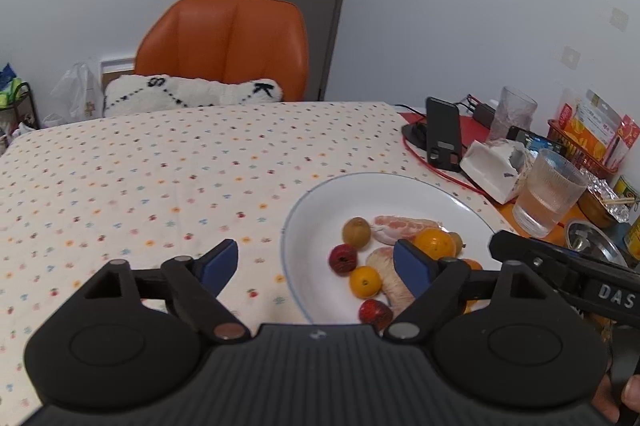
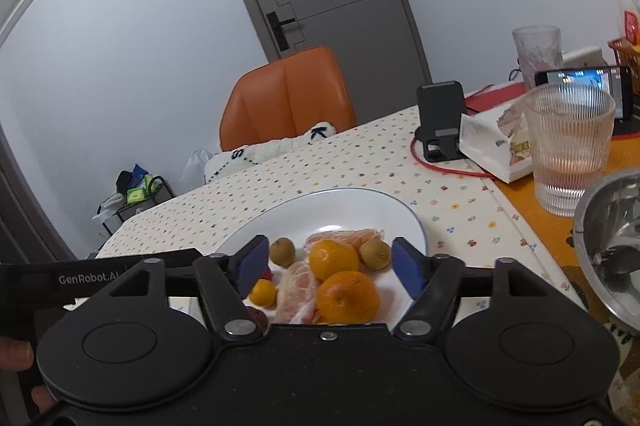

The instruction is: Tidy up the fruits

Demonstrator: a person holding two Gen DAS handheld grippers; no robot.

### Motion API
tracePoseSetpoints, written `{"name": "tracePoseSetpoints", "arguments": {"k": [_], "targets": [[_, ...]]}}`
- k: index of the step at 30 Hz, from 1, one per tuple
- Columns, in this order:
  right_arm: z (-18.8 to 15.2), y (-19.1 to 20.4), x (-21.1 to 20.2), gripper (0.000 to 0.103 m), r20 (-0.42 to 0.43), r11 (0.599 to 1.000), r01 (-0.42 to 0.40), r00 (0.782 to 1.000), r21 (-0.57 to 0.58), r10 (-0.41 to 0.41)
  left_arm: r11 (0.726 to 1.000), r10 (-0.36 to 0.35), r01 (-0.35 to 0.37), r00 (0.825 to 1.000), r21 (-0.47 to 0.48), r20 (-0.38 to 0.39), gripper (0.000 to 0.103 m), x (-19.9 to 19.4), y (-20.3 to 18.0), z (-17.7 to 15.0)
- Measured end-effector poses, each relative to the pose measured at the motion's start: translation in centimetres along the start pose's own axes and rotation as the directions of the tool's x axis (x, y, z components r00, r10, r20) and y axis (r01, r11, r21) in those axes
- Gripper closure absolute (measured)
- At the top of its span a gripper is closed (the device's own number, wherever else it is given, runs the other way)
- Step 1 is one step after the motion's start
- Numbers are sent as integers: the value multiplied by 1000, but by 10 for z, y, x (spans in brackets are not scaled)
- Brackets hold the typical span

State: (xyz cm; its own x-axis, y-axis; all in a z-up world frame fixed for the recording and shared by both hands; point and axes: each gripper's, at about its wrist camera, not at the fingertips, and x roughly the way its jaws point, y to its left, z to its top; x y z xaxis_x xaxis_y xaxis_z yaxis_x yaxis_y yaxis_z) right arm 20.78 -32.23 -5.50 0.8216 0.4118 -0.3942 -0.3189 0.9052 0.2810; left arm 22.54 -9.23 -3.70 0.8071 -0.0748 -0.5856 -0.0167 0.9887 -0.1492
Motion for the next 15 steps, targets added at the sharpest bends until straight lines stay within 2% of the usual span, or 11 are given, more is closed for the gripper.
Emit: {"name": "tracePoseSetpoints", "arguments": {"k": [5,15], "targets": [[1,9,-13,21,-2,999,-14,1000,-36,14,1000,21,-21,1000,-15,20,12,-18,9,-4],[-6,27,-34,8,-9,997,-34,999,-71,33,999,44,-44,999,-17,14,8,-44,17,-19]]}}
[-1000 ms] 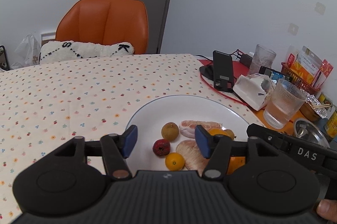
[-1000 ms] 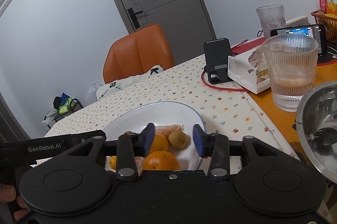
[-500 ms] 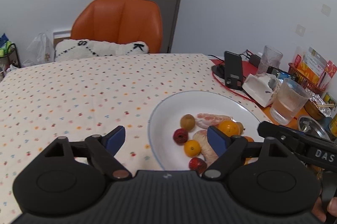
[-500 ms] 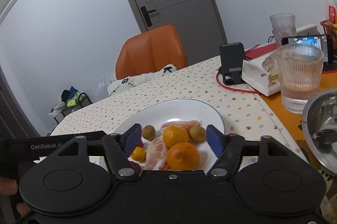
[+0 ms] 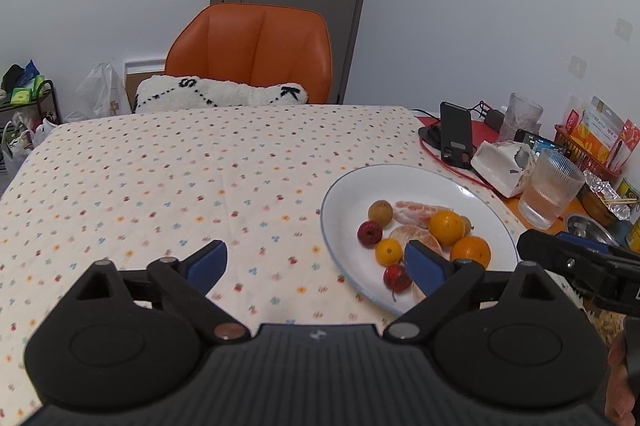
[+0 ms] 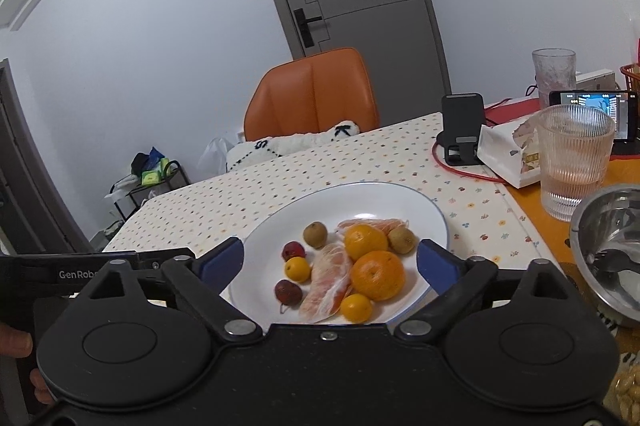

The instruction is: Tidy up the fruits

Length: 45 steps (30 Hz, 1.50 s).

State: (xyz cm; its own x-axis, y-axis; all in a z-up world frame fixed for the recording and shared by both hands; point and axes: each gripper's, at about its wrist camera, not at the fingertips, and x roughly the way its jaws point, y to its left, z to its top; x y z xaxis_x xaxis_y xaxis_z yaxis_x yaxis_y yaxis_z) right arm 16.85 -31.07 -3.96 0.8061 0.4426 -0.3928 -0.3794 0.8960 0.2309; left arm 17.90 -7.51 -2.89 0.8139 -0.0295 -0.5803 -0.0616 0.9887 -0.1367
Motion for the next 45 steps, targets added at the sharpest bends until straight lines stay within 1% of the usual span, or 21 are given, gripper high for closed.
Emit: {"name": "tracePoseSetpoints", "arguments": {"k": [2,6,20,24,27,31,34,40,43,45], "targets": [[0,4,-4,4,3,1000,-6,1000,-8,6,1000,5,-5,1000,1,0,8,-6,2,-2],[-1,13,-10,0,5,1000,-17,1000,-21,17,1000,9,-9,1000,-7,-7,6,-17,9,-6],[-9,39,-36,0,5,995,-77,997,-58,77,997,68,-68,998,-29,3,4,-65,22,-22],[-12,47,-46,0,-15,993,-110,994,-50,109,995,95,-95,995,-22,4,3,-80,24,-29],[-13,54,-54,0,-26,992,-111,994,-62,110,995,95,-94,995,-38,11,3,-96,28,-32],[-13,57,-64,0,-34,992,-112,993,-58,110,993,114,-114,993,-25,37,2,-117,29,-35],[-12,60,-73,0,-27,992,-107,994,-64,106,993,114,-113,993,-26,43,2,-130,29,-36],[-10,67,-89,0,-10,991,-112,994,-73,112,992,129,-129,990,-7,51,1,-149,29,-39],[-10,73,-93,0,-22,989,-117,993,-95,115,993,117,-116,992,-17,54,1,-159,33,-42],[-12,78,-95,0,-35,986,-124,992,-109,120,992,123,-122,991,-20,61,1,-165,35,-44]]}}
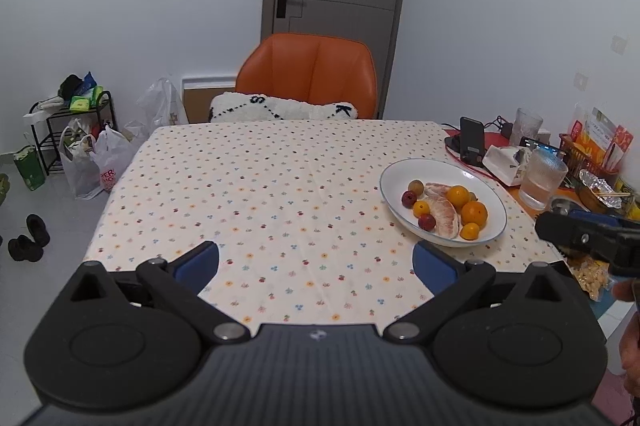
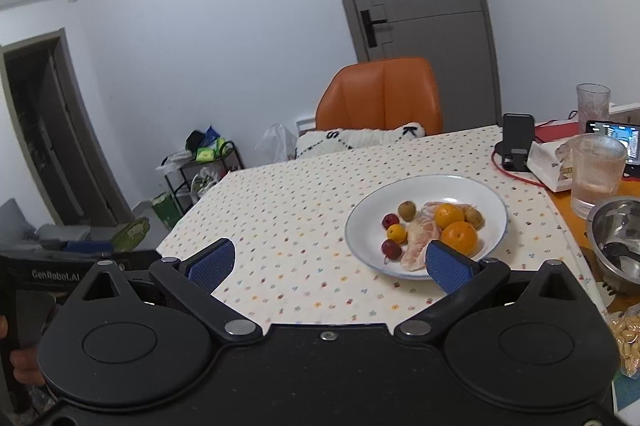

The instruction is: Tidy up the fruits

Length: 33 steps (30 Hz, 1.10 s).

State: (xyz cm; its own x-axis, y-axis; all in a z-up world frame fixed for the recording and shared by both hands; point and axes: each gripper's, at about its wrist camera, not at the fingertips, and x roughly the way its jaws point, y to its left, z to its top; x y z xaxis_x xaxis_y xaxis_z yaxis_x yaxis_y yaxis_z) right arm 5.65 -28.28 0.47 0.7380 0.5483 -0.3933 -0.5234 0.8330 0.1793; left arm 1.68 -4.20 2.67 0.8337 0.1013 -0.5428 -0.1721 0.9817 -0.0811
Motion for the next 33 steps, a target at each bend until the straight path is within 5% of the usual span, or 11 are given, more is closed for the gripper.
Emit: {"name": "tracePoseSetpoints", "arguments": {"k": [33], "targets": [[-11,24,0,0,-37,999,-2,999,-47,0,999,38,-38,999,-20,30,0,-21,25,-17]]}}
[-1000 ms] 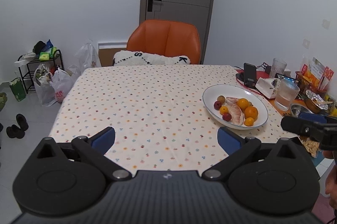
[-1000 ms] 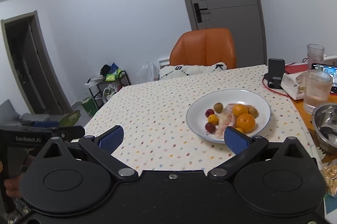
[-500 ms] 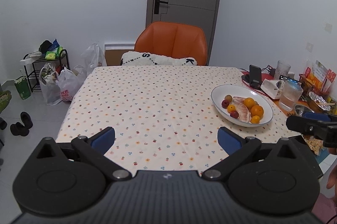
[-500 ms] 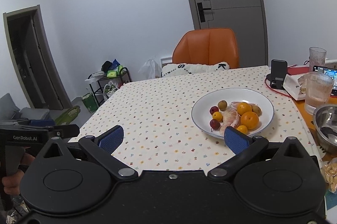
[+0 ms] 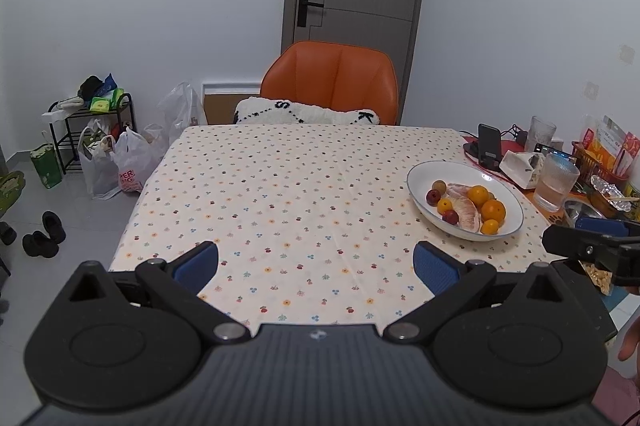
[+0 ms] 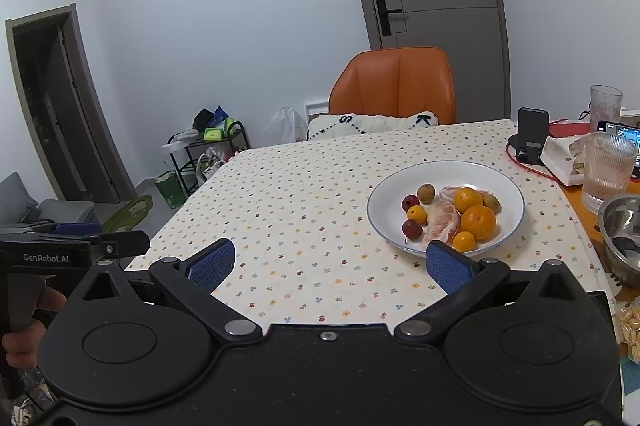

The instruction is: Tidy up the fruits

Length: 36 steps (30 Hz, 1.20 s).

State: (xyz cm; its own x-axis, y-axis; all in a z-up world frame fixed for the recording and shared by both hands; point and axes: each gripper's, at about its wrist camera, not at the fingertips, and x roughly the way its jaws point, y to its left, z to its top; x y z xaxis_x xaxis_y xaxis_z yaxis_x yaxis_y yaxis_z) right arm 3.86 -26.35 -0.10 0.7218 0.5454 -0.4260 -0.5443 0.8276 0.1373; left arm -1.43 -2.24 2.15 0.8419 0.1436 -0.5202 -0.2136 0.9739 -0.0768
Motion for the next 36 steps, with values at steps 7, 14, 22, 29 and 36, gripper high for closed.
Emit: {"name": "tracePoseSetpoints", "arguments": {"k": [7,14,22,29,36], "targets": [[-1,2,2,0,-9,1000,2,1000,-5,-2,1000,-2,2,1000,11,-7,0,1,-1,-2],[0,4,2,0,-8,1000,-1,1000,-14,1,1000,-2,2,1000,7,-9,0,2,0,-2],[0,6,4,0,-19,1000,0,1000,-20,-1,1000,-3,3,1000,5,-10,0,2,2,-2],[1,8,4,0,-19,1000,3,1000,-21,-3,1000,-5,5,1000,3,-13,0,3,2,-2],[1,8,5,0,-21,1000,2,1000,-21,-3,1000,-6,6,1000,6,-12,0,2,2,-2]]}}
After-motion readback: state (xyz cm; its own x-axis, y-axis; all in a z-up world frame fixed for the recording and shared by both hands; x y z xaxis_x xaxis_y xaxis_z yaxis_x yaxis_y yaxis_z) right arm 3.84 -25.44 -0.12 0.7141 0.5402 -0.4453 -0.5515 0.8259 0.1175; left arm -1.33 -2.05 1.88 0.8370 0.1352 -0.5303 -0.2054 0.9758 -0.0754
